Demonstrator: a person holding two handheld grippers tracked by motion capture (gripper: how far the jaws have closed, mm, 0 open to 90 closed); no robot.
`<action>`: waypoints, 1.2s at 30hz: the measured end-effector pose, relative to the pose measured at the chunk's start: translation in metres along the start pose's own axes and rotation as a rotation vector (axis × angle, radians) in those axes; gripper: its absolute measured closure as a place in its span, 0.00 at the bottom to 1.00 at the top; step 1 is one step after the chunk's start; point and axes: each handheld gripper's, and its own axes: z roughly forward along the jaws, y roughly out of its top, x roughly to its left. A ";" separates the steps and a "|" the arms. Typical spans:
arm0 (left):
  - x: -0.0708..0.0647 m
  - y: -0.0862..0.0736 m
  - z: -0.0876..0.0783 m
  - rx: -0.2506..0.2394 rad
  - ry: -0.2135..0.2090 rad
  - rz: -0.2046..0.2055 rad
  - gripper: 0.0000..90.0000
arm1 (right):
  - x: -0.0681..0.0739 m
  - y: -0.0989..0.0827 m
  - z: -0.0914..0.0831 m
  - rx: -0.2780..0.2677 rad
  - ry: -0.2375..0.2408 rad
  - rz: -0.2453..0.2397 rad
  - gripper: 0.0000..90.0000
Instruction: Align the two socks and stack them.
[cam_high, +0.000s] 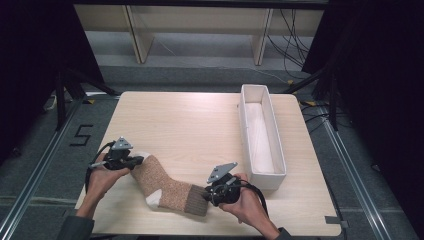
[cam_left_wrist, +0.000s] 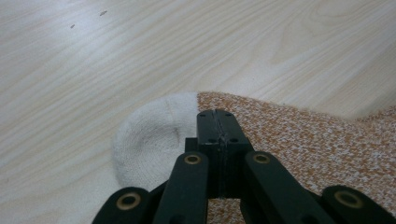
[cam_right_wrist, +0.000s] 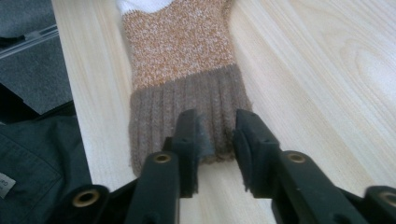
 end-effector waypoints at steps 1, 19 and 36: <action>0.000 0.000 0.000 -0.010 0.001 -0.005 0.99 | 0.001 0.000 -0.001 0.017 -0.002 0.010 0.84; -0.009 -0.001 -0.001 -0.008 -0.016 0.023 0.99 | 0.029 0.004 0.003 0.000 0.079 -0.075 0.87; -0.021 -0.010 0.011 0.090 -0.050 0.072 1.00 | 0.016 -0.005 0.022 0.097 0.008 -0.083 0.94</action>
